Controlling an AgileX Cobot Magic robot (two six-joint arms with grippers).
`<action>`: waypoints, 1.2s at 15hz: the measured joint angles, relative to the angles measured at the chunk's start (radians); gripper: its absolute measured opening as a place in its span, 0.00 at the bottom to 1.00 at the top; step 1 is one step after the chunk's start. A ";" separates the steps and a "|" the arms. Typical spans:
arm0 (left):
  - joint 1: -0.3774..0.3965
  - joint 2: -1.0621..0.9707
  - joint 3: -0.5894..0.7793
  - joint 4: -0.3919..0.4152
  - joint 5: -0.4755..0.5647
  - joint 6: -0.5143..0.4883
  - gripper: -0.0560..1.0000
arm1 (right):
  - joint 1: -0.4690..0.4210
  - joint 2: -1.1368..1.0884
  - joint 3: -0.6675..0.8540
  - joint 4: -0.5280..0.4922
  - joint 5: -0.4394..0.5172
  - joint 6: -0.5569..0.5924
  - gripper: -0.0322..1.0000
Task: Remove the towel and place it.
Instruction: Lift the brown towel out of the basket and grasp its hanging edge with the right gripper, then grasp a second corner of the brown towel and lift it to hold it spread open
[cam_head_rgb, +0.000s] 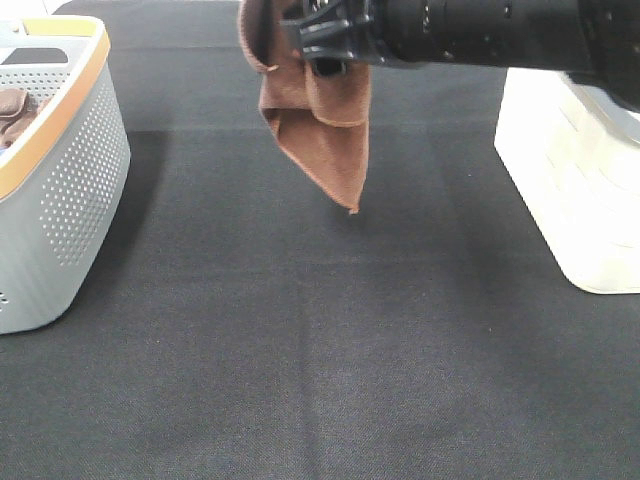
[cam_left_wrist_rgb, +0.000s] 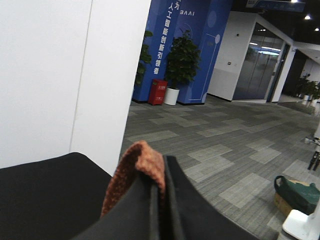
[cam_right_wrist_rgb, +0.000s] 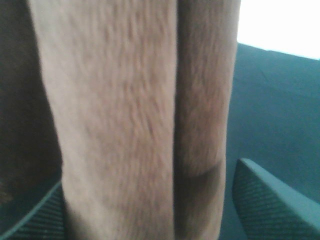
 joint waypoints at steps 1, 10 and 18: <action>0.000 0.000 0.000 0.018 -0.008 0.000 0.05 | 0.000 -0.004 0.000 0.179 -0.035 -0.179 0.76; 0.000 0.000 0.000 0.047 -0.040 0.000 0.05 | 0.000 -0.099 0.000 0.563 -0.242 -0.661 0.69; 0.000 0.000 0.000 0.047 -0.044 0.000 0.05 | 0.000 -0.099 0.000 0.569 -0.189 -0.667 0.40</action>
